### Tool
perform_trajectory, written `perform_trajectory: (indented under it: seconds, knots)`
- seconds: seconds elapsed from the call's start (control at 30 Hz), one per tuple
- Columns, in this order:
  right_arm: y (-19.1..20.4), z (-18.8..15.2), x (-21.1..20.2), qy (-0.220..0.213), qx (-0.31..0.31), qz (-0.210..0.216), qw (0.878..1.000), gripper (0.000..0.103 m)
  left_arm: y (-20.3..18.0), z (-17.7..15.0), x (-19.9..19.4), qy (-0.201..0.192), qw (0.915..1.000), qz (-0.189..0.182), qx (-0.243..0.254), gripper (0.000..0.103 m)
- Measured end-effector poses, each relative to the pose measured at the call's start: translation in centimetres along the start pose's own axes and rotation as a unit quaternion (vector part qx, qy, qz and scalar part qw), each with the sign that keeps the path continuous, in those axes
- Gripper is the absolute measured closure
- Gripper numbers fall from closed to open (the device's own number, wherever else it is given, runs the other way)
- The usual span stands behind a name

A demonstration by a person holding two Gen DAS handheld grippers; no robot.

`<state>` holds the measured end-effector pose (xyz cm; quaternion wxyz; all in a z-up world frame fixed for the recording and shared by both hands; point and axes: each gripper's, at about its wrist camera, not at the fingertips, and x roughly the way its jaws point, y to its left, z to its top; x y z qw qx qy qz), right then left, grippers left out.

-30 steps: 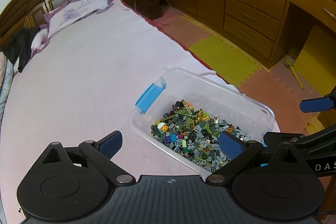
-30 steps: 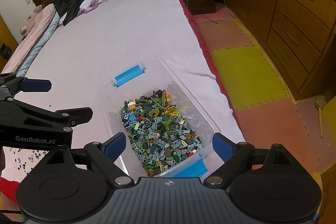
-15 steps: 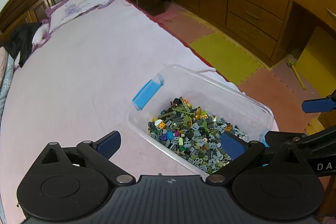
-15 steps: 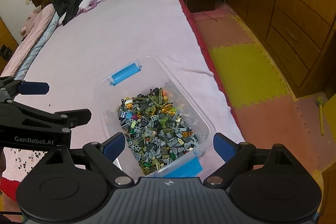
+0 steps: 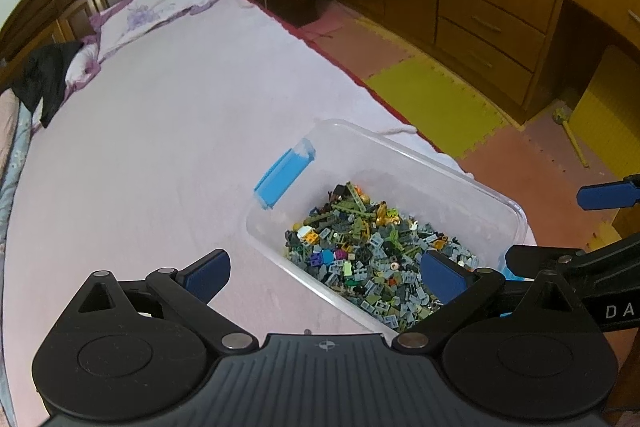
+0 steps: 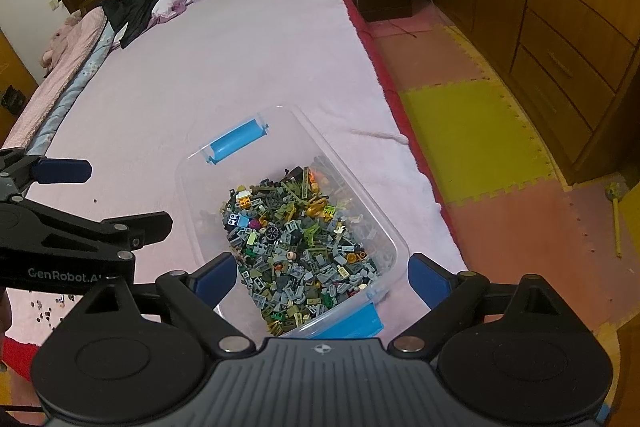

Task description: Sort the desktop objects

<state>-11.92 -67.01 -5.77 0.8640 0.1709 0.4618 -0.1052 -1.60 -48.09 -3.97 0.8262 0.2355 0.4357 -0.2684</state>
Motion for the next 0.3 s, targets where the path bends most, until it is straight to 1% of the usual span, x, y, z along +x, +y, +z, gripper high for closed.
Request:
perform_trajectory:
  seconds: [0.3]
  knots:
    - [0.2,0.07,0.17,0.004,-0.013,-0.007,1.0,0.009,-0.02,-0.16,0.49,0.006,0.9999,-0.004,-0.015,0.001]
